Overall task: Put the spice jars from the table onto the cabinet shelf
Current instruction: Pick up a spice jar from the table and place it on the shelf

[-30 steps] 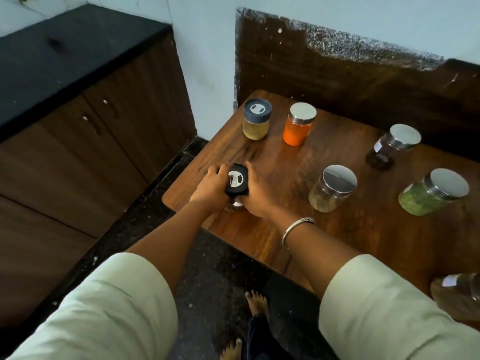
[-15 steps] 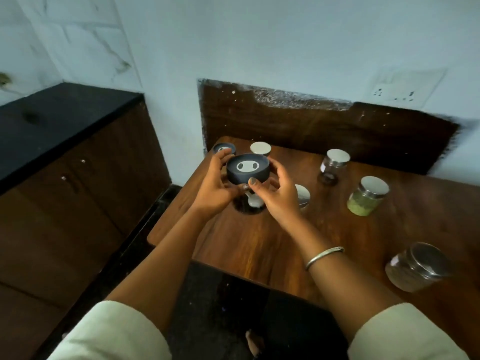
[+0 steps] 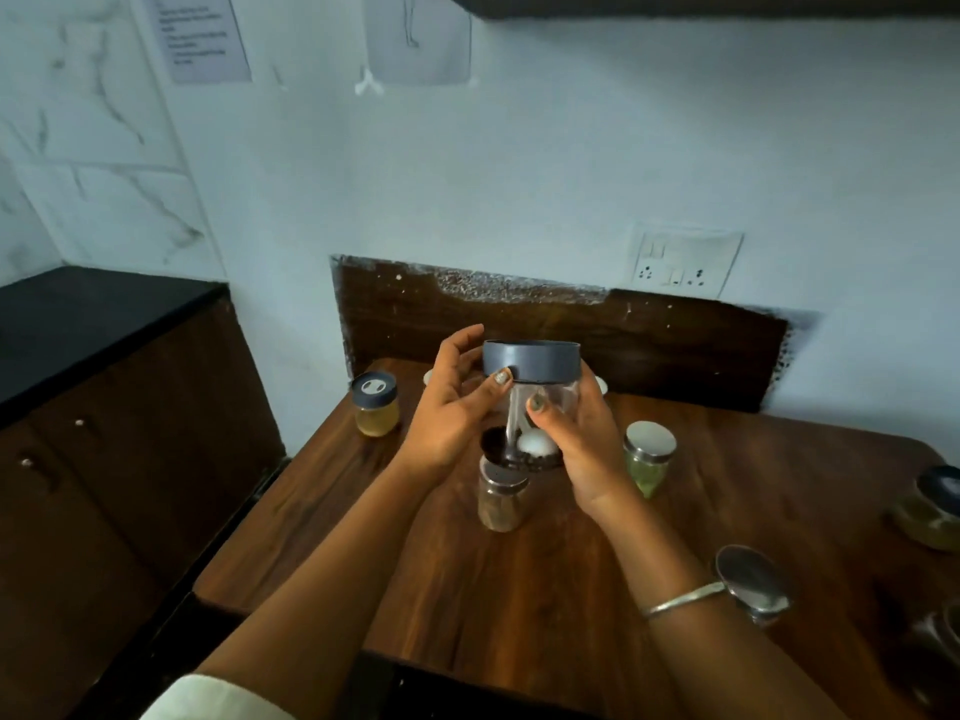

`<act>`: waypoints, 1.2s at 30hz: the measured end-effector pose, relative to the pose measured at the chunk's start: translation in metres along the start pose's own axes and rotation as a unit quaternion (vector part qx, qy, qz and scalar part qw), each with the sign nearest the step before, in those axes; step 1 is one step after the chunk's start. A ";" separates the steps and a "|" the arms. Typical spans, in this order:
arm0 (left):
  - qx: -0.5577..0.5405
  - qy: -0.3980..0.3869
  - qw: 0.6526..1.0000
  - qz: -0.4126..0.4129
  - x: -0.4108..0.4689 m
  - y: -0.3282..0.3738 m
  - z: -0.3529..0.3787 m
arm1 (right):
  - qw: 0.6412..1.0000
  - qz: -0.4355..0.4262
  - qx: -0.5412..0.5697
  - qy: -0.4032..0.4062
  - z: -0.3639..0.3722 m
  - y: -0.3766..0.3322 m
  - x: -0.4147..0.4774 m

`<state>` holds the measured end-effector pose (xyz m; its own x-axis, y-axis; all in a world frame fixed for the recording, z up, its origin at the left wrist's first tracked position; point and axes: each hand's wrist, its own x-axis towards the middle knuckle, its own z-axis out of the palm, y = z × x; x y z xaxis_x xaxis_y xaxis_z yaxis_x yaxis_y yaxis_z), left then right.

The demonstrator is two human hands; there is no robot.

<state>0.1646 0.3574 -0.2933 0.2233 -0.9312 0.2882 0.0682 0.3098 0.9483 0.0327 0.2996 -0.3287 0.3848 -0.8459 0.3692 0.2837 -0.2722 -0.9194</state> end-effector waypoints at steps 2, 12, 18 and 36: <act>0.032 -0.008 0.999 0.029 0.006 -0.006 0.024 | 1.000 -0.009 -0.012 0.017 -0.019 -0.005 0.007; 0.116 -0.062 0.987 0.088 0.019 -0.030 0.102 | 0.997 -0.002 -0.070 0.035 -0.094 -0.020 0.020; 0.010 -0.057 0.998 0.036 0.027 -0.036 0.103 | 0.998 0.061 0.035 -0.004 -0.098 -0.013 0.023; 0.149 -0.126 0.980 0.038 0.066 -0.028 0.063 | 0.999 0.041 0.003 0.031 -0.072 -0.012 0.057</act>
<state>0.1163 0.2749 -0.2925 -0.0323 -0.9372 0.3474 -0.2344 0.3450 0.9089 -0.0122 0.2217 -0.3062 0.3519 -0.8923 0.2827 0.2589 -0.1974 -0.9455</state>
